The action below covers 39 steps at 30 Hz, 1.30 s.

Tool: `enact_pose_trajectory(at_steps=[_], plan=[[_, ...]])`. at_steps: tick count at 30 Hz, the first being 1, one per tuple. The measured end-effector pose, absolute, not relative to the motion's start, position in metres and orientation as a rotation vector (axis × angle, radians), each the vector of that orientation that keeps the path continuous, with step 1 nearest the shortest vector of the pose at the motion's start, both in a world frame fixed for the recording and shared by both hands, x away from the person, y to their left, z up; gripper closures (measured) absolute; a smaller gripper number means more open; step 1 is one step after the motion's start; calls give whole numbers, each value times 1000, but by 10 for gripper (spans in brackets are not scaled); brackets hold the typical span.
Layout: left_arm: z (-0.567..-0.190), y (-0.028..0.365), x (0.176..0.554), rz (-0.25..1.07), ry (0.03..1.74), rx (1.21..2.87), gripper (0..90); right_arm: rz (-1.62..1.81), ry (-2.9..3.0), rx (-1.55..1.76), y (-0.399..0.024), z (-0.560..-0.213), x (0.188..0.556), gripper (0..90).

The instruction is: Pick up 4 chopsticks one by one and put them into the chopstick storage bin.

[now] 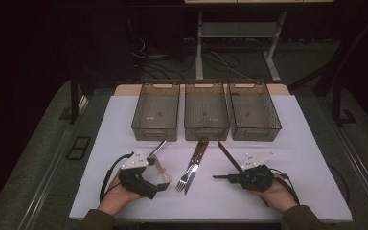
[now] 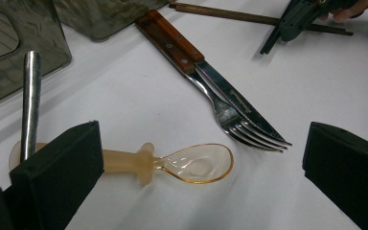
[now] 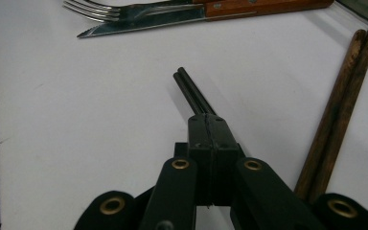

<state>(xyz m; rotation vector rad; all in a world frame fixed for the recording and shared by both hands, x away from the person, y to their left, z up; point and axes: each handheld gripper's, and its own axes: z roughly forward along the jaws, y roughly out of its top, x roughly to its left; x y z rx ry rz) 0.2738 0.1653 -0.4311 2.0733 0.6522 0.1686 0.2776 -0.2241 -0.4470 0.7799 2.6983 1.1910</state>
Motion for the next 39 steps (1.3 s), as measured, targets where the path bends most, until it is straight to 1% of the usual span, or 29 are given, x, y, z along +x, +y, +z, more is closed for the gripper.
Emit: enact_pose_trajectory(at_steps=[39], plan=[[-430, 165, 273, 166, 643, 2067, 0, 1188, 2653, 828, -221, -447, 301, 898]])
